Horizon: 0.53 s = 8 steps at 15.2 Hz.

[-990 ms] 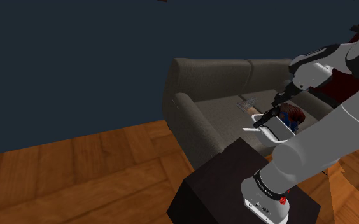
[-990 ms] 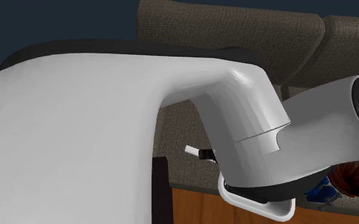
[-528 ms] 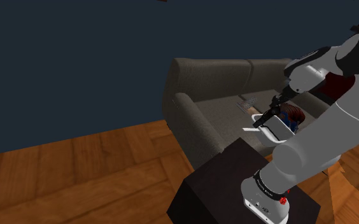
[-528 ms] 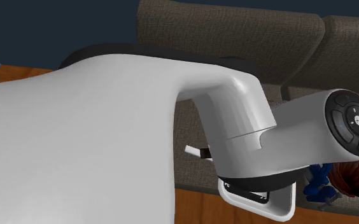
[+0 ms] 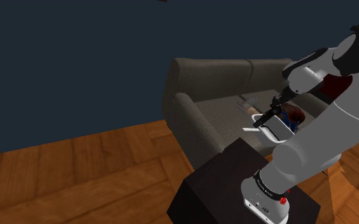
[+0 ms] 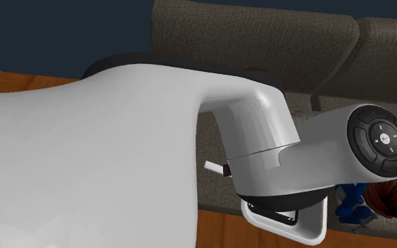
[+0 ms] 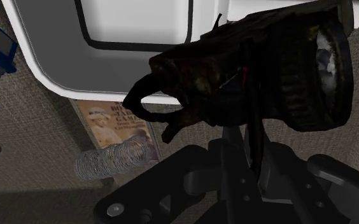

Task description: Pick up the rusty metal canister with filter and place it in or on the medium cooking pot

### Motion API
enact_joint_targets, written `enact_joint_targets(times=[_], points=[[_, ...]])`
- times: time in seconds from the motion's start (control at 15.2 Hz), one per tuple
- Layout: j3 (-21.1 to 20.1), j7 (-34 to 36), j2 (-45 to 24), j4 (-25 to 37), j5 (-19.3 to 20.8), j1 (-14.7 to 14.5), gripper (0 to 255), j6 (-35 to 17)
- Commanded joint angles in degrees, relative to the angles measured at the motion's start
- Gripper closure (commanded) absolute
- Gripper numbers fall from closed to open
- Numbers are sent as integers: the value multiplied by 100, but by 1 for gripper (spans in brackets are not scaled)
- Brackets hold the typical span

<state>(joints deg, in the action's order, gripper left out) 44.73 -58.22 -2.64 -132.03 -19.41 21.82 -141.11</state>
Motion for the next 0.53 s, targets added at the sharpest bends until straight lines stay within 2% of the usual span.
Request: enact_joint_targets(times=[0.0,0.07,0.33,0.4,0.46], points=[[-13,-95,-125,-61,-112,19,255,480],[-7,17,-17,-110,22,-1,0,484],[-1,46,19,-138,59,-5,0,478],[-10,-95,-125,-61,-112,17,0,480],[30,75,69,-27,135,14,0,621]])
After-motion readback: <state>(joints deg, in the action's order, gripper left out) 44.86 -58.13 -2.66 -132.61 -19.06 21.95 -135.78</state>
